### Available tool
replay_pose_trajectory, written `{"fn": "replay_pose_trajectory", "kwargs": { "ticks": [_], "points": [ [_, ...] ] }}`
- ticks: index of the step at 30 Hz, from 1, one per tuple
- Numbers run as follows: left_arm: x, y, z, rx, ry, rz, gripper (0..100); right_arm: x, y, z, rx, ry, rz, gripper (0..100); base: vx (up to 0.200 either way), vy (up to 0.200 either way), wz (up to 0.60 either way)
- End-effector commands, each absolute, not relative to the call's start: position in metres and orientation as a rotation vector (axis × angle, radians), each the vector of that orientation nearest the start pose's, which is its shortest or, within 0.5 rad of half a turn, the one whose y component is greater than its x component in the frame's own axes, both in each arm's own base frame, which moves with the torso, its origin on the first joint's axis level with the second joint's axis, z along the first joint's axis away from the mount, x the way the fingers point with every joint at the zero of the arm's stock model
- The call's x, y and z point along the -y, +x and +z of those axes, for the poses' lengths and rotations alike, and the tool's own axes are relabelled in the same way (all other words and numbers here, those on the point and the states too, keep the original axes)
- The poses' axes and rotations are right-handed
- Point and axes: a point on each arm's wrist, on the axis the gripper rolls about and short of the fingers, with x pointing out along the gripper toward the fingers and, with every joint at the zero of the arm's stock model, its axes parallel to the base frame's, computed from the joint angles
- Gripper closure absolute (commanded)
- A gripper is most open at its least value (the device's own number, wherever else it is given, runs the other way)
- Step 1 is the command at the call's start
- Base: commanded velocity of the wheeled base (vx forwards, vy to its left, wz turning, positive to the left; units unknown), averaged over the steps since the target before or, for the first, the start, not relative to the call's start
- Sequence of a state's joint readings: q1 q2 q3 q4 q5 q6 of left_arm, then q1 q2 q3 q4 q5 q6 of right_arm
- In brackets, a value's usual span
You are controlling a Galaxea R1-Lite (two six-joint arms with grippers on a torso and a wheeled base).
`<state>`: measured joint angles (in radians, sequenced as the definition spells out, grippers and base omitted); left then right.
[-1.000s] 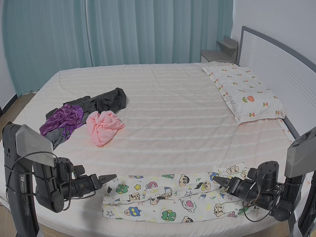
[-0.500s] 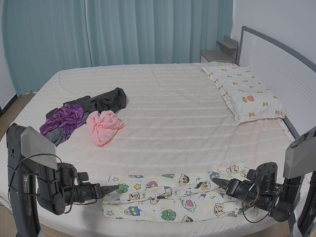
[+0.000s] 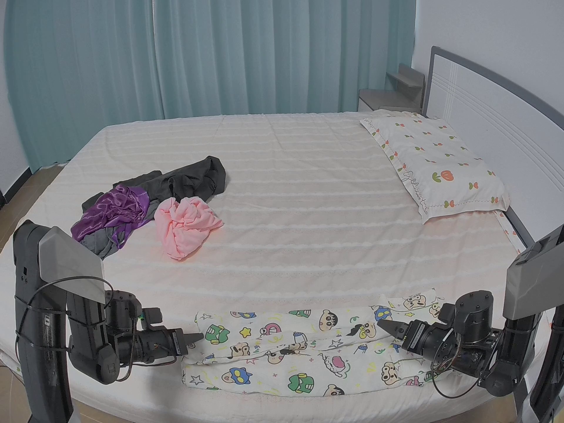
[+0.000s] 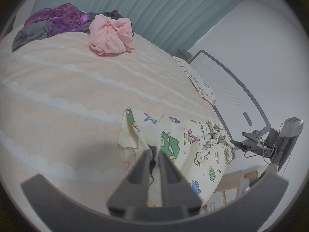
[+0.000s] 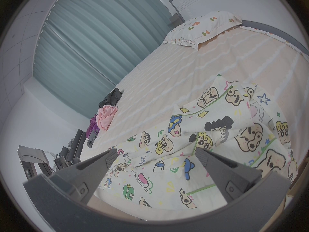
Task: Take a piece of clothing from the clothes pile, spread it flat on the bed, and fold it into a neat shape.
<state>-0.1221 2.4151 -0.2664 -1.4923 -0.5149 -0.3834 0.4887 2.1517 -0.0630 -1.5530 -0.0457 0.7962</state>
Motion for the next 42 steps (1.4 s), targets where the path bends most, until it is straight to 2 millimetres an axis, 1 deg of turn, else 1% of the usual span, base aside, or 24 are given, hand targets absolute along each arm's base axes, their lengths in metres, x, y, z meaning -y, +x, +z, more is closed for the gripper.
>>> {"fn": "replay_pose_trajectory", "kwargs": {
  "ticks": [1,3,9,17,21,24,25,29,34,37,40,42],
  "points": [
    [0.043,0.27,-0.049,-0.757,-0.488,-0.477,100,-0.109,0.206,0.011,-0.644,0.628,0.209,0,0.0,0.0,0.0],
    [0.043,0.271,-0.048,-0.748,-0.486,-0.474,100,-0.108,0.206,0.011,-0.645,0.628,0.208,0,0.0,0.0,0.0],
    [0.043,0.284,-0.042,-0.677,-0.465,-0.436,100,-0.108,0.206,0.011,-0.645,0.628,0.208,0,0.0,0.0,0.0],
    [0.05,0.297,-0.028,-0.596,-0.445,-0.459,100,-0.108,0.206,0.011,-0.645,0.629,0.208,0,0.0,0.0,0.0],
    [0.054,0.306,-0.025,-0.566,-0.438,-0.476,100,-0.109,0.206,0.011,-0.643,0.631,0.21,0,0.0,0.0,0.0],
    [0.054,0.307,-0.025,-0.56,-0.438,-0.474,100,-0.108,0.206,0.012,-0.64,0.634,0.21,0,0.0,0.0,0.0],
    [0.055,0.312,-0.023,-0.542,-0.441,-0.477,100,-0.108,0.207,0.012,-0.639,0.635,0.209,0,0.0,0.0,0.0],
    [0.055,0.317,-0.02,-0.515,-0.434,-0.453,100,-0.108,0.207,0.012,-0.637,0.635,0.21,0,0.0,0.0,0.0],
    [0.054,0.313,-0.018,-0.518,-0.433,-0.435,100,-0.108,0.206,0.012,-0.639,0.635,0.209,0,0.0,0.0,0.0],
    [0.053,0.306,-0.024,-0.556,-0.434,-0.428,100,-0.108,0.206,0.012,-0.639,0.634,0.21,0,0.0,0.0,0.0],
    [0.052,0.305,-0.027,-0.566,-0.436,-0.423,100,-0.108,0.206,0.012,-0.64,0.634,0.21,0,0.0,0.0,0.0],
    [0.052,0.305,-0.033,-0.584,-0.438,-0.417,100,-0.108,0.206,0.012,-0.64,0.634,0.21,0,0.0,0.0,0.0]
  ]
}}
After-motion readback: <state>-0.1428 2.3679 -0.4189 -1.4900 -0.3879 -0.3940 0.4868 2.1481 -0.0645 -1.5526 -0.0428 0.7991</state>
